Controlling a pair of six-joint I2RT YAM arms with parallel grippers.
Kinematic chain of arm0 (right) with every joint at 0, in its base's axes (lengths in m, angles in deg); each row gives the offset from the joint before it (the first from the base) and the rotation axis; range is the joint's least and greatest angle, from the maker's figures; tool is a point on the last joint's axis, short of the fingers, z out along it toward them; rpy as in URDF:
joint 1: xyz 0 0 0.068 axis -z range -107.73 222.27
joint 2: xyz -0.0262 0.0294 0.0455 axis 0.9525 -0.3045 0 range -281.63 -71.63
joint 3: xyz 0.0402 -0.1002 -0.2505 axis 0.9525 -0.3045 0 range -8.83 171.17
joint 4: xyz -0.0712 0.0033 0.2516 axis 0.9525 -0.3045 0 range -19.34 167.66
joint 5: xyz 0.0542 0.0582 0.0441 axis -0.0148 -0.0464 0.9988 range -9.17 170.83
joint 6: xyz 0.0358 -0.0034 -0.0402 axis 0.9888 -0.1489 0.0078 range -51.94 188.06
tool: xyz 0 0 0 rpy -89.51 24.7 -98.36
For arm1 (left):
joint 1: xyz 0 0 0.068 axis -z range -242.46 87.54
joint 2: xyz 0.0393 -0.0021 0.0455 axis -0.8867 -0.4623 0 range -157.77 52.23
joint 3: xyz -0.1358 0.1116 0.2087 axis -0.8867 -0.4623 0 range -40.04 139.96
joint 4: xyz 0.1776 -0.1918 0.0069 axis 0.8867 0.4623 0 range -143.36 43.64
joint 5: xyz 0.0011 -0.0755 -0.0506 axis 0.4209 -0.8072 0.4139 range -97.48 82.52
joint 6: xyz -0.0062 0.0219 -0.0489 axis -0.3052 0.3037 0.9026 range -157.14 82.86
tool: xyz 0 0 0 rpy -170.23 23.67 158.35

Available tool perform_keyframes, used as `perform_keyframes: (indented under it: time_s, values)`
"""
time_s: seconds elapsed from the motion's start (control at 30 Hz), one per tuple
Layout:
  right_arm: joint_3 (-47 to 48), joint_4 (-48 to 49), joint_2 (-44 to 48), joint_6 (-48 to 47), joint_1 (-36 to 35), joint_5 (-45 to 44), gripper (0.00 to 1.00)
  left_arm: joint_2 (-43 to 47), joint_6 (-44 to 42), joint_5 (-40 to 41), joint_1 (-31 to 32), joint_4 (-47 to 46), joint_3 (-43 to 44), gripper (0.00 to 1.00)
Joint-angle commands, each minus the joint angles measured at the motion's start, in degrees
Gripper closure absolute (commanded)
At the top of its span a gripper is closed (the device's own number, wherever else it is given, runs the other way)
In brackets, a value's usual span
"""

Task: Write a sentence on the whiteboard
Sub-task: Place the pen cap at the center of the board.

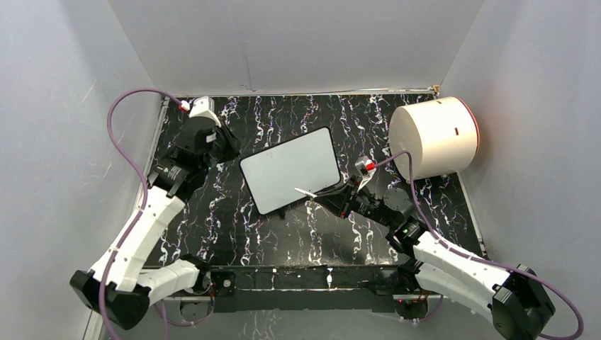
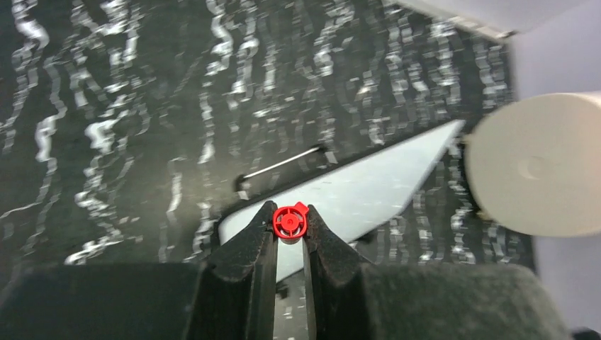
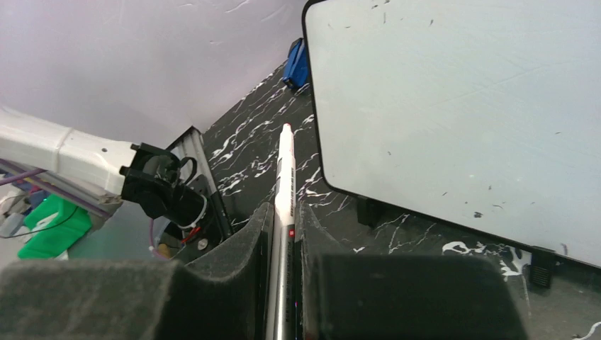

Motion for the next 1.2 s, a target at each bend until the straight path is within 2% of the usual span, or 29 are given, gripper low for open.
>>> perform_keyframes:
  time_s: [0.0,0.23,0.57,1.17]
  values:
    - [3.61,-4.16,2.56,-5.27,-0.11,-3.13,1.00,-3.57,-7.64,-6.94,-8.61,8.83,2.91,1.00]
    - [5.22,-9.68,3.22,-9.86,-0.13,-5.08,1.00,-12.22,-11.60,-10.55,-17.08,9.95,5.22,1.00]
    - [6.80,-12.74,2.83,-14.24,-0.13,-6.03,1.00,-26.42,-14.12,-12.64,-24.19,8.54,2.75,1.00]
    - [6.16,-12.16,1.70,-16.80,-0.15,-6.15,1.00,-46.79,-18.76,-13.29,-28.03,8.35,2.02,0.98]
